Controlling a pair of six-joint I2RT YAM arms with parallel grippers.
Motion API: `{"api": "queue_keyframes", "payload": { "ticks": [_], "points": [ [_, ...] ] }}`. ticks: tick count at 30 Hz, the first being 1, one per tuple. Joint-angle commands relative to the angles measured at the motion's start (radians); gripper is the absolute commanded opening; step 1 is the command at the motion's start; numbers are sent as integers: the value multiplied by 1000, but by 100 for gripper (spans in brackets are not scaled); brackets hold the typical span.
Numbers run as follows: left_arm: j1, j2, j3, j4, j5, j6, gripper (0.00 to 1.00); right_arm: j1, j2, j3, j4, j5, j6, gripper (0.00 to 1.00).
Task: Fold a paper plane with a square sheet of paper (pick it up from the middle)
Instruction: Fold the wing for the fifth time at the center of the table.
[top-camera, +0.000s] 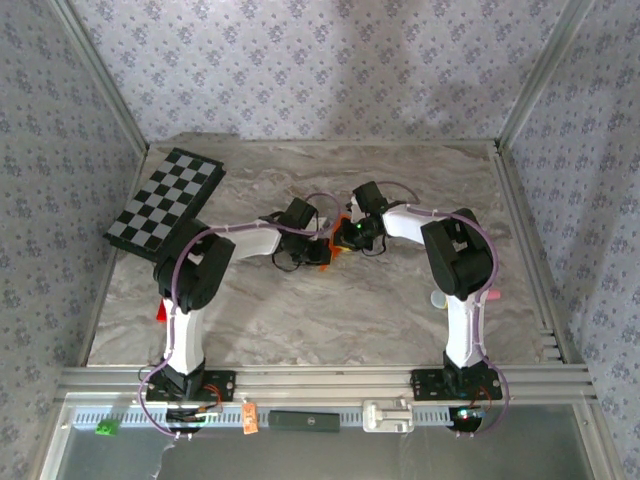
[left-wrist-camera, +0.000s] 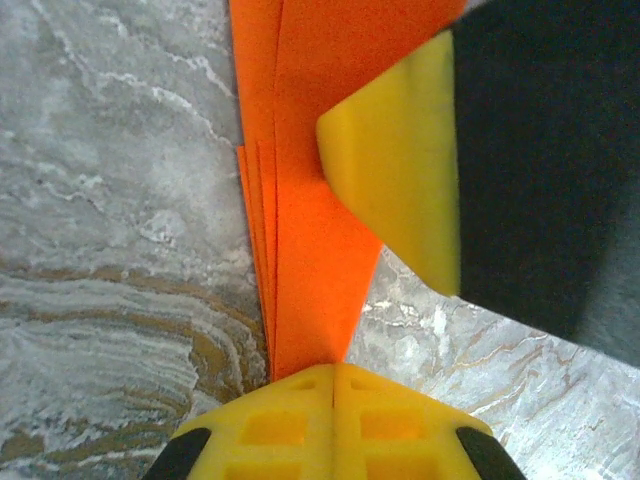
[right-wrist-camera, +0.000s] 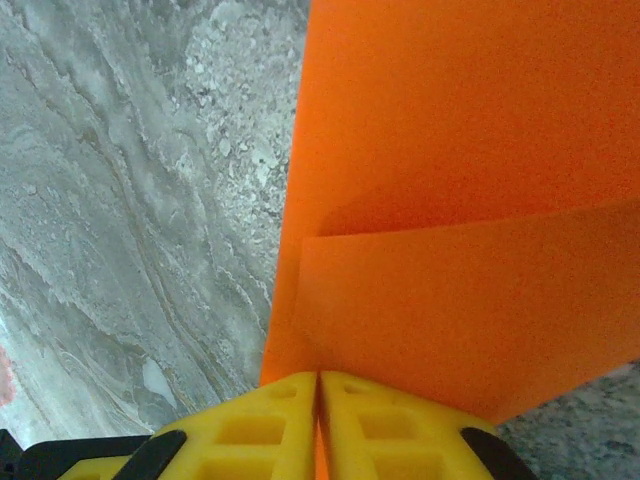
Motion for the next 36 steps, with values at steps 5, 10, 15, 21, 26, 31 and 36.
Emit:
{"api": "queue_keyframes", "payload": {
  "ticks": [5, 10, 15, 21, 26, 31, 36],
  "points": [
    [-41, -39, -77, -236, -40, 39, 0, -8, 77, -2, -111, 101, -12, 12],
    [-61, -69, -108, -292, -62, 51, 0, -9, 78, -2, -110, 98, -9, 12],
    [-69, -122, -138, -332, -81, 56, 0, -7, 77, -3, -107, 92, -9, 12],
    [-55, -229, -113, -318, -101, 56, 0, 2, 53, -28, -67, 63, -3, 12],
    [-5, -290, -109, -177, -108, -14, 0, 13, 18, -57, -16, 19, 13, 12],
    [22, -234, -102, -27, -92, -106, 0, 32, 0, -65, 14, -21, 26, 12],
    [23, -159, -67, 36, -59, -139, 0, 44, -5, -71, 35, -38, 39, 12]
  ]
}}
